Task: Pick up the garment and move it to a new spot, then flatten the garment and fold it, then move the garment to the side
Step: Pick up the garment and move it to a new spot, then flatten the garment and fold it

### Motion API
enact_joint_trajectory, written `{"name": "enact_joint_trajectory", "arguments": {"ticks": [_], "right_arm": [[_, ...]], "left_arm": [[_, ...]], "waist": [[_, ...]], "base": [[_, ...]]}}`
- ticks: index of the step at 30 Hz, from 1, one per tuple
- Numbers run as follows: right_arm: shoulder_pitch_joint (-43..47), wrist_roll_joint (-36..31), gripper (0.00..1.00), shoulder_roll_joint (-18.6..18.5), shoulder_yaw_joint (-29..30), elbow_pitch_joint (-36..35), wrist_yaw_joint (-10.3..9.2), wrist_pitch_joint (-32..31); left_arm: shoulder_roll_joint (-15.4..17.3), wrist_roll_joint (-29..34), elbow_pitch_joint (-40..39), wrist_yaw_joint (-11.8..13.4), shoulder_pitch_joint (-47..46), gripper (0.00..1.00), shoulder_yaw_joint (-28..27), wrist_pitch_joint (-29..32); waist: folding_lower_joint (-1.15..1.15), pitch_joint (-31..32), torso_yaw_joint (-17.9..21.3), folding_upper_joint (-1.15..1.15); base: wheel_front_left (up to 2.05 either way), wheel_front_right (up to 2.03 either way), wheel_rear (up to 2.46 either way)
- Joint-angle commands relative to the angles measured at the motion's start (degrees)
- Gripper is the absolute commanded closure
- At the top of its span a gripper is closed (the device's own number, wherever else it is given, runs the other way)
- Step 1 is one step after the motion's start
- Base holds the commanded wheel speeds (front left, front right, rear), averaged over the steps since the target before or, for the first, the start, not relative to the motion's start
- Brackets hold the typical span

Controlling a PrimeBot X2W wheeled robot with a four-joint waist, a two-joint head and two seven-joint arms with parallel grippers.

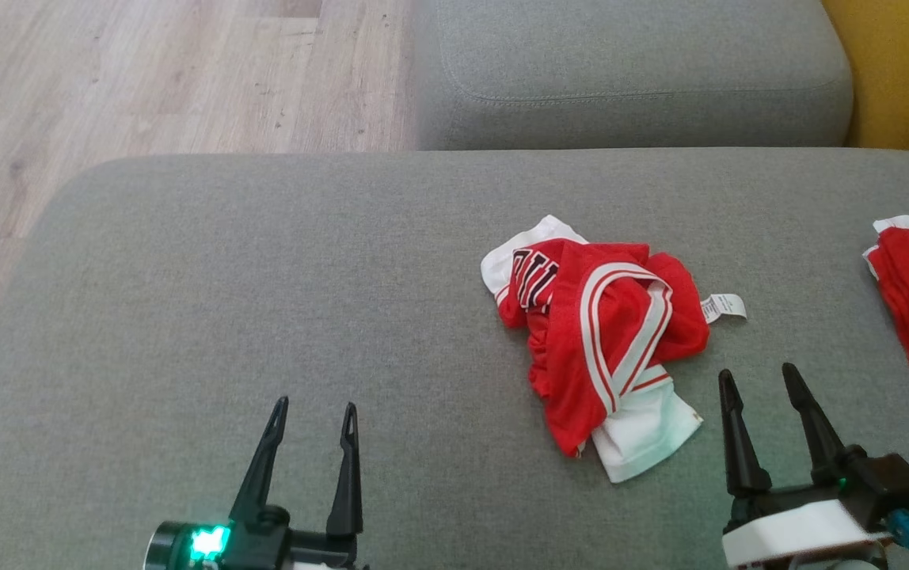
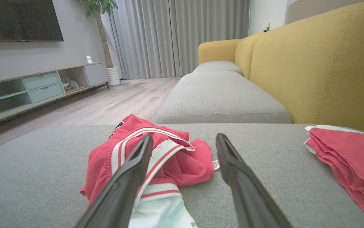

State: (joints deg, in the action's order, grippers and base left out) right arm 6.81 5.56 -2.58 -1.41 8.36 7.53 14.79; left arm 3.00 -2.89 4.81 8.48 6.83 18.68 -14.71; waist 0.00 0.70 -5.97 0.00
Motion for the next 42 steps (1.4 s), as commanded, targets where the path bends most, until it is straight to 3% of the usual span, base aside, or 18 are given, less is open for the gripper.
{"name": "enact_joint_trajectory", "arguments": {"ticks": [1,16,28,31,36,42], "right_arm": [[-0.9,0.5,0.00,-0.3,-1.4,-1.5,-0.04,0.2],[-1.4,0.9,0.00,-0.3,-1.8,-1.2,-0.04,0.2],[-3.9,-0.7,0.00,-0.3,-4.5,-1.6,-0.04,0.2],[-5.0,-0.7,0.00,-0.5,-5.2,-1.5,-0.04,0.2],[-6.5,-0.5,0.00,-1.1,-6.4,-1.2,-0.04,0.2],[-7.1,-0.3,0.00,-1.4,-6.4,-1.3,-0.04,0.2]], "left_arm": [[-0.1,0.4,-1.7,-0.1,-2.9,0.00,-1.4,-0.3],[-0.1,1.7,-0.6,-0.8,-3.4,0.00,0.5,-0.3],[-0.1,2.8,13.6,-7.1,-12.3,0.00,12.2,-0.3],[-0.1,1.3,18.6,-7.4,-15.9,0.00,15.9,-0.3],[-0.1,-3.7,24.4,-6.4,-20.6,0.00,20.8,-0.3],[-0.1,-7.2,27.2,-2.7,-23.5,0.00,22.7,-0.3]], "waist": [[0.00,0.0,0.0,0.00],[0.00,-0.7,1.4,0.00],[0.00,-6.2,9.5,0.00],[0.00,-8.0,12.1,0.00],[0.00,-10.2,16.6,0.00],[0.00,-11.4,19.3,0.00]], "base": [[0.00,0.00,0.00],[0.00,0.00,0.00],[0.00,0.00,0.00],[0.00,0.00,0.00],[0.00,0.00,0.00],[0.00,0.00,0.00]]}}
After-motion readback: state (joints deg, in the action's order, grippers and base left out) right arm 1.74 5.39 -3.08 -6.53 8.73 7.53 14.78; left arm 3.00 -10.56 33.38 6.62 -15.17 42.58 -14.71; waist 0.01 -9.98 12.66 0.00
